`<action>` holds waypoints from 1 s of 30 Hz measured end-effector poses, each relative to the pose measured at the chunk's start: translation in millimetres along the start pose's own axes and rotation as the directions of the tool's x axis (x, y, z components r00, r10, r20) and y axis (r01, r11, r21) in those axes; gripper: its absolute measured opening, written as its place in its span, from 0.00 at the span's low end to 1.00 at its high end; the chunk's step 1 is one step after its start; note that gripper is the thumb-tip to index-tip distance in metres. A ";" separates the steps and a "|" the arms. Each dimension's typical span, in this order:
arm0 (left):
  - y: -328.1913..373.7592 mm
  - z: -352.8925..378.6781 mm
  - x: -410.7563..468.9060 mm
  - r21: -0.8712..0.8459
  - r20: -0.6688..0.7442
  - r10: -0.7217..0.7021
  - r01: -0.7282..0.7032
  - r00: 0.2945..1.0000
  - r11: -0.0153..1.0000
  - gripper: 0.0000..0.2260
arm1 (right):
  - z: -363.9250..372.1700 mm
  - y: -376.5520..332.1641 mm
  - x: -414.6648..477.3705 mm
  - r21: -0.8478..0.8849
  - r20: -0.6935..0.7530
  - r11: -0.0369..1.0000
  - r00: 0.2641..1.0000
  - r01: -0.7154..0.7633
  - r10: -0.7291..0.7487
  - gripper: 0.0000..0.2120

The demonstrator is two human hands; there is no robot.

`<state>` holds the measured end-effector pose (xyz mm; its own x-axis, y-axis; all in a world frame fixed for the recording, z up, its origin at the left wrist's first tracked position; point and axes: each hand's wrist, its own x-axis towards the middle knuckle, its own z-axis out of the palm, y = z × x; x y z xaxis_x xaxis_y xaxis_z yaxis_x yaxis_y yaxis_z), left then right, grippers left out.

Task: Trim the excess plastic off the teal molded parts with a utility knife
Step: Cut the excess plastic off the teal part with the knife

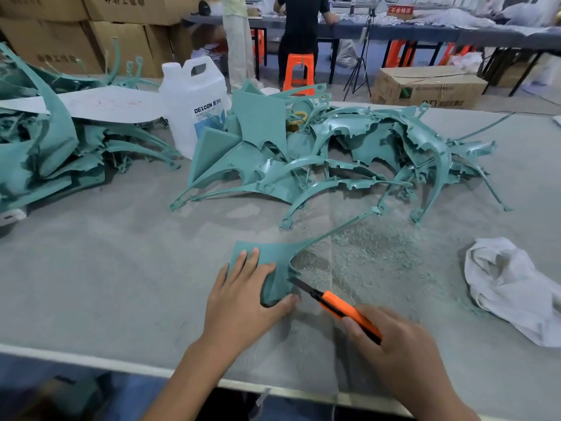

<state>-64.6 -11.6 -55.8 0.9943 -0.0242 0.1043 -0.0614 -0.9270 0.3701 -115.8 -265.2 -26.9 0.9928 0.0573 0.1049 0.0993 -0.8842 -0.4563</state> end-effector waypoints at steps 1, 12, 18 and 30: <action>0.3 0.6 -0.3 -0.004 -0.007 -0.001 0.001 1.000 1.000 0.36 | 0.3 -1.4 0.6 -0.009 -0.013 1.000 1.000 -0.011 0.011 0.27; 0.2 6.0 -1.1 0.022 -0.065 0.004 -0.003 0.998 1.000 0.33 | -4.1 -4.8 -0.4 -0.014 0.042 1.000 0.999 -0.028 0.029 0.28; 0.8 4.8 -1.5 0.011 -0.064 -0.002 0.003 0.998 1.000 0.33 | -4.1 -6.5 -1.0 -0.041 0.006 0.999 0.999 -0.033 0.033 0.25; 3.4 -5.2 -3.6 0.020 0.000 0.013 -0.013 1.000 1.000 0.34 | 5.3 -3.0 -3.7 0.090 -0.165 0.996 0.986 -0.016 0.031 0.13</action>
<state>-68.9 -12.8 -50.1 0.9934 -0.0359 0.1090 -0.0722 -0.9338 0.3504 -119.4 -260.3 -30.6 0.9707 -0.0475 0.2355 0.0889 -0.8397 -0.5357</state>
